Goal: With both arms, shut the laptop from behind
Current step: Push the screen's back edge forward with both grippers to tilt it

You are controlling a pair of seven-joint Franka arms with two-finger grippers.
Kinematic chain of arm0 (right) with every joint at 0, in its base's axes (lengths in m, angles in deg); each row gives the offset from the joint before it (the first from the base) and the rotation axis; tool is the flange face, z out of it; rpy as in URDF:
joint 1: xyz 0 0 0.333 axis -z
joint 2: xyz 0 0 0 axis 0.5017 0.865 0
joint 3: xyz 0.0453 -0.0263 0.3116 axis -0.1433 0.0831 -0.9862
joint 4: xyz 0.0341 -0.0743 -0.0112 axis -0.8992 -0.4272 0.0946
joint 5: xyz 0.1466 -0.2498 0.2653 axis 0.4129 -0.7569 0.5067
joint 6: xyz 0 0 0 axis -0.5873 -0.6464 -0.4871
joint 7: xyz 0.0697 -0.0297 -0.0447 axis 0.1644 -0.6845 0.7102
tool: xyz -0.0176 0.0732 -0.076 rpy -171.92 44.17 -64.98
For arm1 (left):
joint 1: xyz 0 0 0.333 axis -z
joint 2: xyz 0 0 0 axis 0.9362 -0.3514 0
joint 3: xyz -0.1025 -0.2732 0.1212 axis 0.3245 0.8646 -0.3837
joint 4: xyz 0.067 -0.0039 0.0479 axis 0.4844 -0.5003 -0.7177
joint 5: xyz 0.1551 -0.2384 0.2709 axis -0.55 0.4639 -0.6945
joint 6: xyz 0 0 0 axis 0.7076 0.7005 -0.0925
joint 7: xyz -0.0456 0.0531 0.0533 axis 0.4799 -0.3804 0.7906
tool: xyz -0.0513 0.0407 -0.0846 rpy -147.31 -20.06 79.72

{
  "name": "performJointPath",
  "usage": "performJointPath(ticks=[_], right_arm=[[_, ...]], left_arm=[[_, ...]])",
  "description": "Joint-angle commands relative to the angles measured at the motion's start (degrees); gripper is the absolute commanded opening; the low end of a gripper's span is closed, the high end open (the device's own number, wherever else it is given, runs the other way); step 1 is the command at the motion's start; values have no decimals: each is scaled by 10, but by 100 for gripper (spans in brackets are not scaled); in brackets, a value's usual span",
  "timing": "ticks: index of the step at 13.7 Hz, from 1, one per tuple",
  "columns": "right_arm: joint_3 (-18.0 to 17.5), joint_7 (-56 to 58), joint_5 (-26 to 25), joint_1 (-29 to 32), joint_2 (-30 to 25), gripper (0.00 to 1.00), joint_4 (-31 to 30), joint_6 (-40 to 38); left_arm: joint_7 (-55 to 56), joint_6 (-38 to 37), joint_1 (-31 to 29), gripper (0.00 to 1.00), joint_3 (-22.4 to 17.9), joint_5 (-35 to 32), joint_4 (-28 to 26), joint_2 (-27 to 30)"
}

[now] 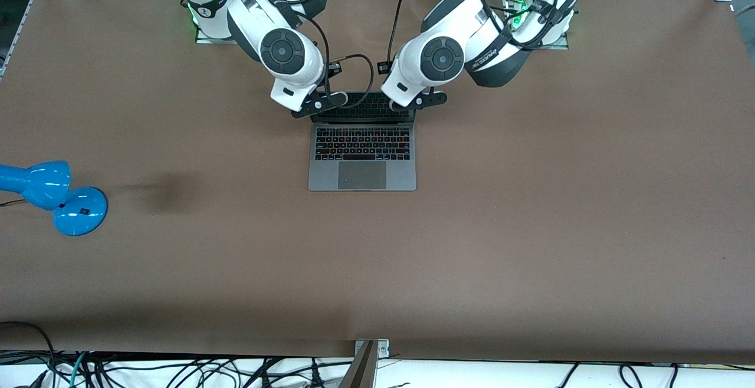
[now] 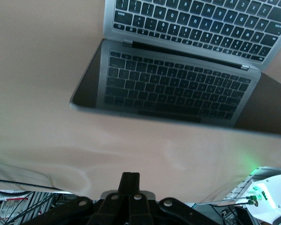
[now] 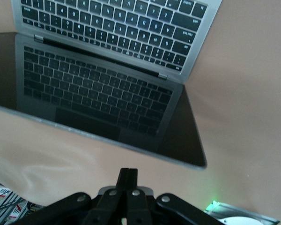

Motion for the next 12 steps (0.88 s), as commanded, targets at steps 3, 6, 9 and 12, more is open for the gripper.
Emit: performJointPath(ticks=[3,6,9,12], right_arm=[[0,-9,-34,0,36,0,36,4],[2,-8,-43,4,60,0,62,4],[4,-8,-67,7,77,0,80,6],[12,-8,-68,7,100,0,102,7]], left_arm=[[6,26,-1,0,-6,-36,4,-35],[4,42,-5,0,-12,-40,11,-48],[-2,71,-5,0,-23,-40,14,-61],[4,73,-3,0,-29,-82,44,-92]])
